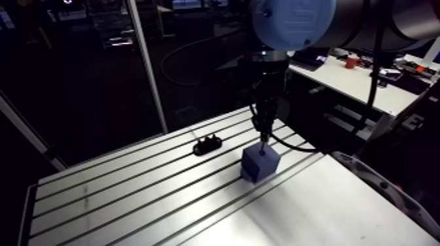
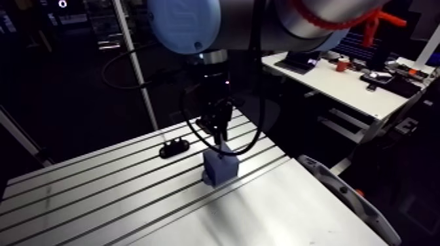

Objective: Pick up the M10 bolt and insert it into the hex recess until seated.

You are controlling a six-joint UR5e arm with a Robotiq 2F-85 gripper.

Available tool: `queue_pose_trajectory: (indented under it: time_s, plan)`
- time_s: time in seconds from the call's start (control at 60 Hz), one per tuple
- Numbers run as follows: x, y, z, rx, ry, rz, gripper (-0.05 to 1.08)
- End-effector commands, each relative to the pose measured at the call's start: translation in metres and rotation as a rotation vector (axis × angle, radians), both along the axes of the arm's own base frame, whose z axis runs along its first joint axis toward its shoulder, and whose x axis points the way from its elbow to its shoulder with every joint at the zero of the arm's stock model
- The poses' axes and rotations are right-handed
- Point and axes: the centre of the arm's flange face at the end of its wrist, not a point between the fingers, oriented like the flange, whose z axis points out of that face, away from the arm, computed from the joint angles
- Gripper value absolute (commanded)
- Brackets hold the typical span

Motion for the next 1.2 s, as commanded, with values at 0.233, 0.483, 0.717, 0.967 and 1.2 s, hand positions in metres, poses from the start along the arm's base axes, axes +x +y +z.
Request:
queue_pose_trajectory:
  time_s: [0.233, 0.483, 0.717, 0.967, 1.2]
  plan:
    - [-0.0004, 0.0002, -0.0072, -0.006, -0.010, 0.000, 0.77]
    - [0.0010, -0.0007, -0.0110, -0.010, -0.017, -0.002, 0.77]
    - [0.0015, -0.0002, -0.0114, -0.012, -0.016, -0.004, 0.77]
    - [0.0016, -0.0002, -0.0121, -0.010, -0.013, -0.002, 0.77]
    - [0.0003, -0.0002, -0.0126, -0.001, -0.001, 0.001, 0.77]
